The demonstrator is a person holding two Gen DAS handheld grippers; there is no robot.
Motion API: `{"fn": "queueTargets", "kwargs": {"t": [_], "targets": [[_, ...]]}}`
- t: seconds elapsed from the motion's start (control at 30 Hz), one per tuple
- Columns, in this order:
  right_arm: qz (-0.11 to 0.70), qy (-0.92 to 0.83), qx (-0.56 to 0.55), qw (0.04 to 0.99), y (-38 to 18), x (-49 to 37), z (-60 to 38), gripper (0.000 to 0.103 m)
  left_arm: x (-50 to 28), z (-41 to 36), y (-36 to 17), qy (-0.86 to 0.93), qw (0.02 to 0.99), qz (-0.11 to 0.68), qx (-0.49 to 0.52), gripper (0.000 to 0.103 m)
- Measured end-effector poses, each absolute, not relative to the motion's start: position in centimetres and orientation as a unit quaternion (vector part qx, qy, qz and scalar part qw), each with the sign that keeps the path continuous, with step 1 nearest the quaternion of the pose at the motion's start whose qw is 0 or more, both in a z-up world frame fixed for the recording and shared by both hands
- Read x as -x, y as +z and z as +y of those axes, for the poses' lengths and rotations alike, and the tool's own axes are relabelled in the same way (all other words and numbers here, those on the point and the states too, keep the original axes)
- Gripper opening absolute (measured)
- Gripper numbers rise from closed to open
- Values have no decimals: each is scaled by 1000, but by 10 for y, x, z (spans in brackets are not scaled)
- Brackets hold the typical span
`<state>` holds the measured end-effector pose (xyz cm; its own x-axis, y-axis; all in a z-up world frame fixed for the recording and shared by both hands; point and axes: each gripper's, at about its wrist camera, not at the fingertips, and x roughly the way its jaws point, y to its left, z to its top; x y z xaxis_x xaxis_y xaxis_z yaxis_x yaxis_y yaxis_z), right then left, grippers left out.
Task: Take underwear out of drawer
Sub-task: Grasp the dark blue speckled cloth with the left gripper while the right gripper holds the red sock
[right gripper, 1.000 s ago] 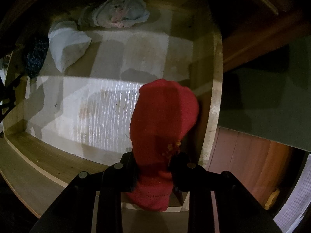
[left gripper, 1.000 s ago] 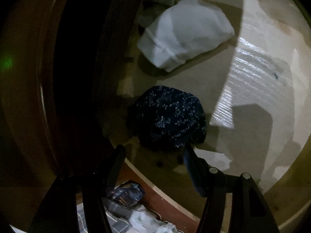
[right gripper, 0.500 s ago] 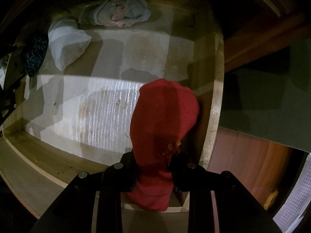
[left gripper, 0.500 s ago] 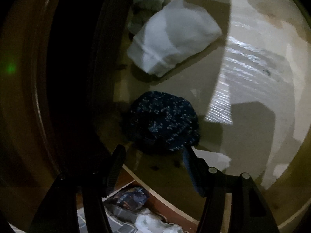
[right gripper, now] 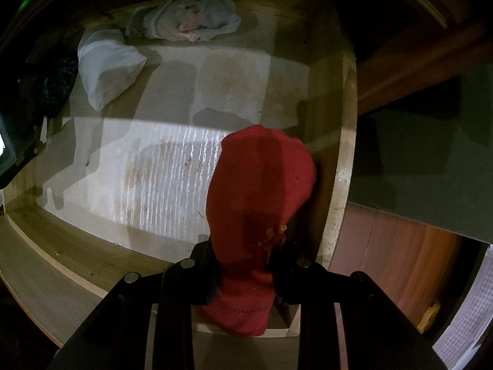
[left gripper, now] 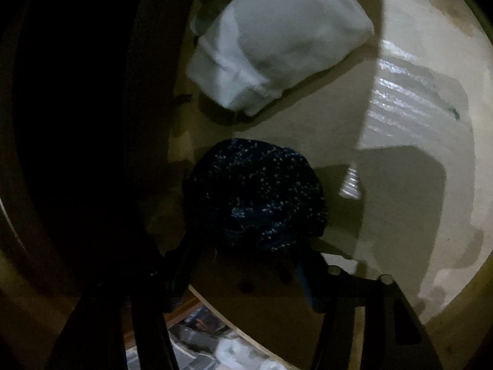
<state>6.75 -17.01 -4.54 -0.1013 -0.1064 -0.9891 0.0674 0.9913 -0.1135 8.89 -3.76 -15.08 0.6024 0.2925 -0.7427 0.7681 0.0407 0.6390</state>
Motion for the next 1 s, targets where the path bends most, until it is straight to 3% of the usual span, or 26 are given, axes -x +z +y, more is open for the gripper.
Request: {"fn": "queueTargets", "kwargs": {"t": [0.03, 0.07, 0.5, 0.87, 1.0], "targets": [[739, -64, 15, 670, -45, -68, -169, 25, -94, -38, -149, -204, 603, 420, -647, 19], [739, -65, 16, 670, -45, -68, -168, 25, -99, -38, -147, -205, 606, 437, -632, 12], [739, -63, 13, 671, -45, -67, -166, 25, -84, -48, -124, -263, 598, 507, -563, 9], [739, -62, 9, 671, -45, -67, -171, 26, -50, -43, -102, -345, 561, 626, -417, 9], [739, -61, 6, 670, -45, -67, -174, 26, -66, -27, -79, -345, 582, 644, -357, 14]]}}
